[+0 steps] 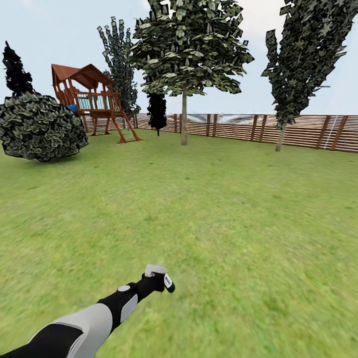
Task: In the garden, pick up the pesticide atomizer on the floor and spray pesticide onto both trees until each tree trunk is fully covered.
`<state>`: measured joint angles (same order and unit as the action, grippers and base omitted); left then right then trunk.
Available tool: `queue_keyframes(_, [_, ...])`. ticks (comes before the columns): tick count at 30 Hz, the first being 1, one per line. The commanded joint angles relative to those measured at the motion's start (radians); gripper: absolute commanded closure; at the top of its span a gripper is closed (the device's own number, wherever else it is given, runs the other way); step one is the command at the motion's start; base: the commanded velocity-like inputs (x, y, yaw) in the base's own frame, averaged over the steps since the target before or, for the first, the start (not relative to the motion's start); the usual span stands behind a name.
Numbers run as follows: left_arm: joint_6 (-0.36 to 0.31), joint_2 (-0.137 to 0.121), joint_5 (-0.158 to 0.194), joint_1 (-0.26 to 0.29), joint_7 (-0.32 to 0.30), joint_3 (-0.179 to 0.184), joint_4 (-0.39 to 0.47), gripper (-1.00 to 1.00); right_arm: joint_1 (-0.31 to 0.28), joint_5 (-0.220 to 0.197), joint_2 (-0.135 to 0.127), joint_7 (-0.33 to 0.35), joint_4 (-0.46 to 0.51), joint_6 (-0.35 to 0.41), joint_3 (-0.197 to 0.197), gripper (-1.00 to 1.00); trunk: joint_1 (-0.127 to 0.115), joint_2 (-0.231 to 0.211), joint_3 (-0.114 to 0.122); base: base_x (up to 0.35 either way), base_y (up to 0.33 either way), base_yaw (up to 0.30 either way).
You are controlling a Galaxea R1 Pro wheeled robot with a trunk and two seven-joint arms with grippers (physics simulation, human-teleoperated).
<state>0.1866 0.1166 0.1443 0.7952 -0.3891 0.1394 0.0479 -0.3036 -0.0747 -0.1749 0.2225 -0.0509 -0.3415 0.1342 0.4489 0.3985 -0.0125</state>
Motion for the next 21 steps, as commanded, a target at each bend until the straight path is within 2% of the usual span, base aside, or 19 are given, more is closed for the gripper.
queue_keyframes(1, [0.004, 0.0, 0.011, 0.001, -0.002, 0.007, -0.001, 1.0, -0.002, -0.008, 0.0, 0.005, -0.004, -0.007, 0.007, -1.0, 0.001, 0.001, -0.001, 0.35, 0.0, 0.0])
queue_keyframes(21, [0.004, 0.0, 0.011, 0.001, -0.002, 0.008, -0.002, 1.0, -0.002, -0.008, 0.0, 0.005, -0.004, -0.007, 0.007, -1.0, 0.001, 0.001, -0.001, 0.35, 0.0, 0.0])
